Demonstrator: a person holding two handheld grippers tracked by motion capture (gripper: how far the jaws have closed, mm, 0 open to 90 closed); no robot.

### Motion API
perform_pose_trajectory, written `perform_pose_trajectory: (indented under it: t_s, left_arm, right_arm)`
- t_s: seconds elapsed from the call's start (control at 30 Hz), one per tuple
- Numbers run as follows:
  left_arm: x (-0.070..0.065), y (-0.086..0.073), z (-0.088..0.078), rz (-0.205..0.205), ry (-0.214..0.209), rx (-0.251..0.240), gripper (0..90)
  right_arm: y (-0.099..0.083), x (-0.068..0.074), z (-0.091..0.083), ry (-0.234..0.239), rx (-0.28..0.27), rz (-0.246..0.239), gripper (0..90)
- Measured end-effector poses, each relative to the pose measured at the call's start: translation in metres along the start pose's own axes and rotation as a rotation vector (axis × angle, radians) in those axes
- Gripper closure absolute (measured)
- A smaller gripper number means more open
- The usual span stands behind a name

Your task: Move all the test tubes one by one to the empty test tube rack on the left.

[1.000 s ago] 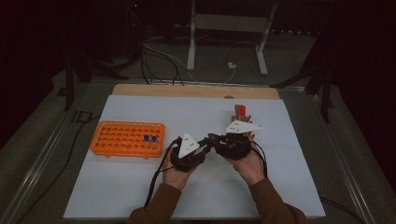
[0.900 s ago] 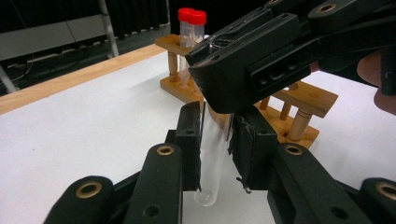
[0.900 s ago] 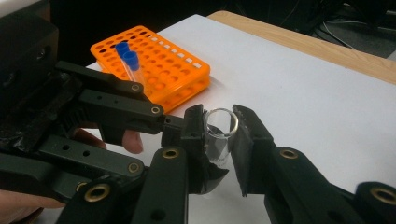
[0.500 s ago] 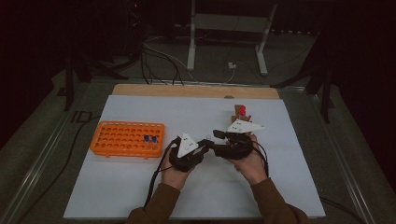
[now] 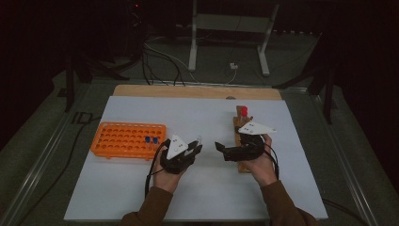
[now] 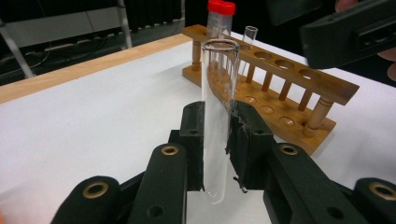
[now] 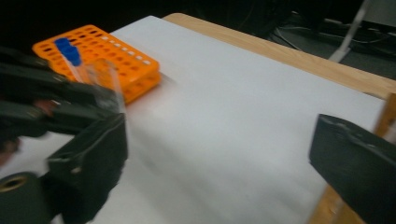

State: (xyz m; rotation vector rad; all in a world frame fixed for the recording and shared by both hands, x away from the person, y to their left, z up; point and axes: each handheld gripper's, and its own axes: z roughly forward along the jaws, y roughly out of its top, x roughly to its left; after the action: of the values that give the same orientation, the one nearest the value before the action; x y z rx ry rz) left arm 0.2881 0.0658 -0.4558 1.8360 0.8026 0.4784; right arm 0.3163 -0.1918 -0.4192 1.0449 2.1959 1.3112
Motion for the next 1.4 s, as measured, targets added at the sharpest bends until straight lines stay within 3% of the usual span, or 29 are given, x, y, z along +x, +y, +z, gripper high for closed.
perform_pose_trajectory:
  t_s: [0.37,0.9,1.4]
  left_arm:
    - [0.016,-0.007,-0.027,-0.022,0.03,-0.014,76.1]
    - [0.044,-0.018,-0.069,-0.039,0.082,-0.025,76.0]
    - [0.076,-0.03,-0.103,-0.076,0.203,-0.044,76.0]
  right_arm:
    - [-0.012,-0.019,-0.012,-0.069,-0.005,0.025,0.2]
    - [-0.025,-0.034,-0.024,-0.105,-0.011,0.055,0.3]
    - [-0.028,-0.037,-0.029,-0.112,-0.021,0.066,0.3]
